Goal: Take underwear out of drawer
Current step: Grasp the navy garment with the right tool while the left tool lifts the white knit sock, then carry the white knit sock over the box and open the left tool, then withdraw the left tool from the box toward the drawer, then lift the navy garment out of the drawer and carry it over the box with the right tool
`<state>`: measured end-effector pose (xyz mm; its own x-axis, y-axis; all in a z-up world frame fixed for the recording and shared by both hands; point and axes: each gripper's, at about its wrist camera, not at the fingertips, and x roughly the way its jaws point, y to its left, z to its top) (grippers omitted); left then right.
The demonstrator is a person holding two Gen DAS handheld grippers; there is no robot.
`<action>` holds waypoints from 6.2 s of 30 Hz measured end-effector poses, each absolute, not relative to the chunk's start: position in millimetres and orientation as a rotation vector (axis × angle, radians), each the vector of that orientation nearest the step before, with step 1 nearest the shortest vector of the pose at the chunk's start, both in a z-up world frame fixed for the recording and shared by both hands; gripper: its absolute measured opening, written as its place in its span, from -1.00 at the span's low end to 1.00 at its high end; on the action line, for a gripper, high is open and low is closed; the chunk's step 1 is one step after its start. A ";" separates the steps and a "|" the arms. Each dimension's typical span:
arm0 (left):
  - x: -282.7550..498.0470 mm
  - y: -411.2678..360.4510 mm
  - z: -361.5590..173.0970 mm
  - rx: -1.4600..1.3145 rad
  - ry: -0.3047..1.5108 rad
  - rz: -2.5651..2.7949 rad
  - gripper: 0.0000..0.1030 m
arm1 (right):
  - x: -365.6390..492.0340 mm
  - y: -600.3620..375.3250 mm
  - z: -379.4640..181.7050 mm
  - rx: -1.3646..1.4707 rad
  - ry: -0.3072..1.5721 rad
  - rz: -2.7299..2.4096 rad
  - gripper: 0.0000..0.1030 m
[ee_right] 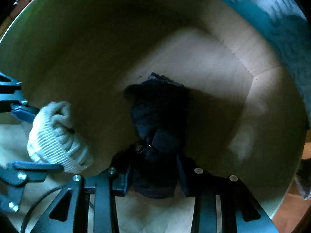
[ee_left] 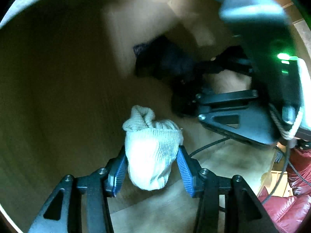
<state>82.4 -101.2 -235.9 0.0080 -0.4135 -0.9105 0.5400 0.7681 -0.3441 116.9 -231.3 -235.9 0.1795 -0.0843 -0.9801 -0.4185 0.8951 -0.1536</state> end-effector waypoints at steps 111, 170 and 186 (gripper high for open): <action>66.7 -29.2 -148.9 -0.016 0.716 -0.335 0.33 | 131.1 -215.9 -231.6 -0.482 1.416 0.213 -0.15; 76.5 -64.6 -162.9 0.100 0.785 -0.333 0.42 | 84.2 -283.6 1.3 -0.167 1.049 0.351 -0.26; 75.1 -63.8 -164.0 0.095 0.784 -0.338 0.42 | 226.3 -294.7 64.2 -0.065 1.013 0.184 -0.26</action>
<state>75.1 -63.8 -164.0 0.6578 -0.2628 -0.7058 0.3328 0.9421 -0.0407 226.3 -294.7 64.2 0.5158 0.1225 -0.8479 -0.1830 0.9826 0.0306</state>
